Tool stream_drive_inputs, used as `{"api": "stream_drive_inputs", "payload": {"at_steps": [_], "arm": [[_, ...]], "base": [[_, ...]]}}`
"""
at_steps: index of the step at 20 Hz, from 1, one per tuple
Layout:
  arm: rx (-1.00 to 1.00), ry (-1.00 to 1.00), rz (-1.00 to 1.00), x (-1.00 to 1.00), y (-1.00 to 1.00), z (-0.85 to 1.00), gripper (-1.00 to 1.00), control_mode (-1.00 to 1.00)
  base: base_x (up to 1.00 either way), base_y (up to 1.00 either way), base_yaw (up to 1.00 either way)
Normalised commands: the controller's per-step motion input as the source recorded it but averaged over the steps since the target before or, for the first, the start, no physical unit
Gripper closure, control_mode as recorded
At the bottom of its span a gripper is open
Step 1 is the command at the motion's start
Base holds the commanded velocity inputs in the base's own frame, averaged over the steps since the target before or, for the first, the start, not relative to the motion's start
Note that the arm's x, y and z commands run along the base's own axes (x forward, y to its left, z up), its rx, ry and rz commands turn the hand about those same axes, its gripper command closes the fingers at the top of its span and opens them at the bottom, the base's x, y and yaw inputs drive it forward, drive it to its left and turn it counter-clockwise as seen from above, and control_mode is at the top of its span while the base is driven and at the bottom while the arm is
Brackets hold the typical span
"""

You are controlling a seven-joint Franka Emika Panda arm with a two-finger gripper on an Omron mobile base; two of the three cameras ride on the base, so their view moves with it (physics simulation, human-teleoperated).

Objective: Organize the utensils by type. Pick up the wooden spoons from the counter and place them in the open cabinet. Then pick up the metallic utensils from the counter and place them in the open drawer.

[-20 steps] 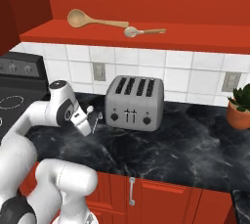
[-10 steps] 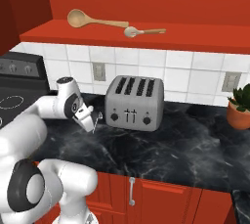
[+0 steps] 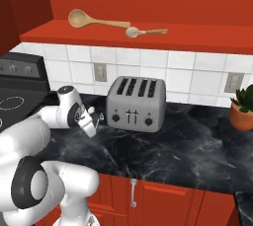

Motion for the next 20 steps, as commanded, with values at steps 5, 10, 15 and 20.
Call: {"api": "stream_drive_inputs", "payload": {"at_steps": [5,10,15,20], "arm": [[0.0,-0.02,0.0,0.21,0.01,-0.01,-1.0,-1.0],[0.0,0.0,0.0,0.23,0.0,-0.03,-1.0,-1.0],[0.0,0.0,0.0,0.3,0.0,-0.09,-1.0,-1.0],[0.0,0.0,0.0,0.3,0.0,-0.13,-1.0,-1.0]], "base": [[0.0,0.0,0.0],[0.0,0.0,0.0],[0.0,0.0,0.0],[0.0,0.0,0.0]]}}
